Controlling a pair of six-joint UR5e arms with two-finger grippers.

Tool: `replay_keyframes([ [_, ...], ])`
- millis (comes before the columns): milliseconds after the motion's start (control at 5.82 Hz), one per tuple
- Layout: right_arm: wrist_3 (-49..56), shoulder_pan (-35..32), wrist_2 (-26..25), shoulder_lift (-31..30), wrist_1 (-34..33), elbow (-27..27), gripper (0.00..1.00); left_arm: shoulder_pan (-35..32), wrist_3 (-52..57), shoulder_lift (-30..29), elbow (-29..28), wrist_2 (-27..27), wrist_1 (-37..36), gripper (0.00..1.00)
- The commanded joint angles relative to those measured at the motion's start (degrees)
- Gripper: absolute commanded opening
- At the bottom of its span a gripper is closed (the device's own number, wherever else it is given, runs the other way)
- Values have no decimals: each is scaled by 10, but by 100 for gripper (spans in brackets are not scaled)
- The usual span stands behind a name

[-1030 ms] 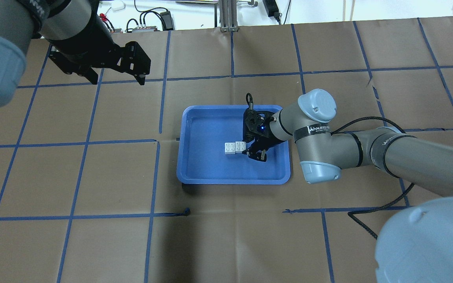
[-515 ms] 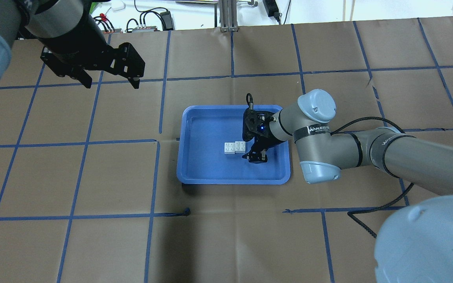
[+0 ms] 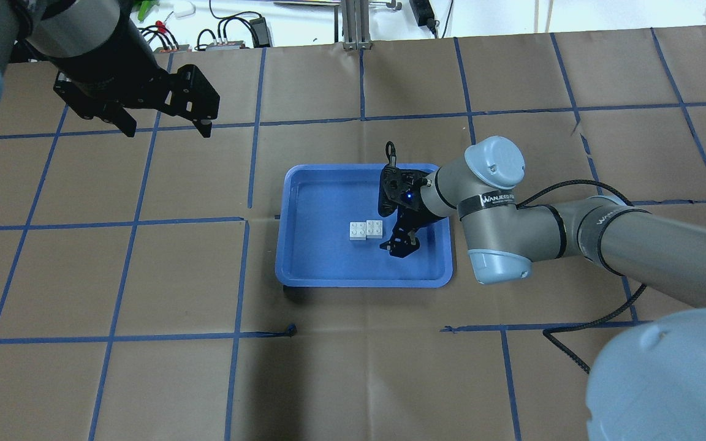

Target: Assemble white blocks and place on blue tray

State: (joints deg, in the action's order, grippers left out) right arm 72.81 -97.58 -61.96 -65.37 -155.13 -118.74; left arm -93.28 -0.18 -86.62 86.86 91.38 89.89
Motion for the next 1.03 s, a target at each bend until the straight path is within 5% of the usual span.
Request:
replay_keyframes([
  [0,-7,2,-3,-15,7,10,100,2,0,1,1,0,2,99],
  [515,-115,16,-72,-88,132,62,100,2,0,1,1,-1,2,99],
  [859,-244,60,-169,-133,311,129,100,1,1,0,1,-1,2,99],
])
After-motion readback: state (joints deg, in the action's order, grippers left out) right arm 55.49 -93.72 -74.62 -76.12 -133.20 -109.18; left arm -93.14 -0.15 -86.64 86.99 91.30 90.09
